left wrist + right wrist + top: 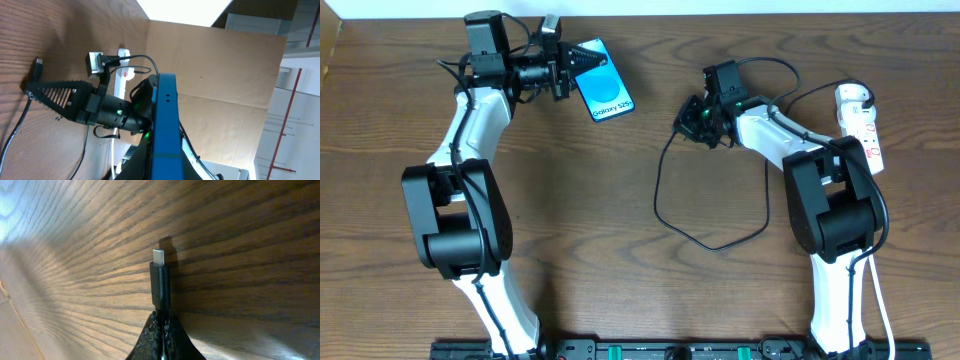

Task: Plug charger to phone and switch on socket
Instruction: 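Carry the USB-C plug left toward the phone's bottom port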

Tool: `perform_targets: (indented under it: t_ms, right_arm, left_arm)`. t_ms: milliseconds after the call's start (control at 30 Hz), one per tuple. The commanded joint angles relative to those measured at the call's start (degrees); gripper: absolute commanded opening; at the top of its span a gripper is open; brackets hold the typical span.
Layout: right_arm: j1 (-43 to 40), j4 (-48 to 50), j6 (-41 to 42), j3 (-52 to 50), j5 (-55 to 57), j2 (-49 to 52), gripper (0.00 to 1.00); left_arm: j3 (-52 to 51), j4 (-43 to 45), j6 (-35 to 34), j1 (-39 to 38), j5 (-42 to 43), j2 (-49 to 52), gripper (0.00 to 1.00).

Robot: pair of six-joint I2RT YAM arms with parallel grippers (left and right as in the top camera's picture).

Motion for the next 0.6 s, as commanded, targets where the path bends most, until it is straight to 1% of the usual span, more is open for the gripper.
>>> perform_targets:
  t_ms: [0, 100, 200, 333, 467, 567]
  right_arm:
    - [0.26, -0.9, -8.74, -0.2, -0.24, 3.02, 0.01]
    - [-0.72, -1.38, -12.9, -0.2, -2.78, 2.99, 0.01]
    - [-2.4, 0.11, -22.14, -0.17, -15.15, 2.23, 0.01]
    - [-4.55, -0.68, -30.03, -0.15, -25.55, -0.11, 0.01]
    - [-5.9, -5.68, -36.48, -0.15, -31.23, -4.39, 0.01]
    - [-5.97, -12.2, -43.76, -0.15, -32.83, -8.94, 0.01]
  left_arm:
    - [0.63, 0.2, -0.76, -0.11, 0.96, -1.01, 0.08]
    - [0.63, 0.2, -0.74, -0.11, 0.96, -1.01, 0.07]
    - [0.63, 0.2, -0.76, -0.11, 0.96, -1.01, 0.07]
    - [0.63, 0.2, -0.76, -0.11, 0.98, -1.01, 0.07]
    - [0.63, 0.2, -0.76, -0.11, 1.01, -1.01, 0.08]
    - [0.63, 0.2, -0.96, -0.11, 1.03, -1.01, 0.07]
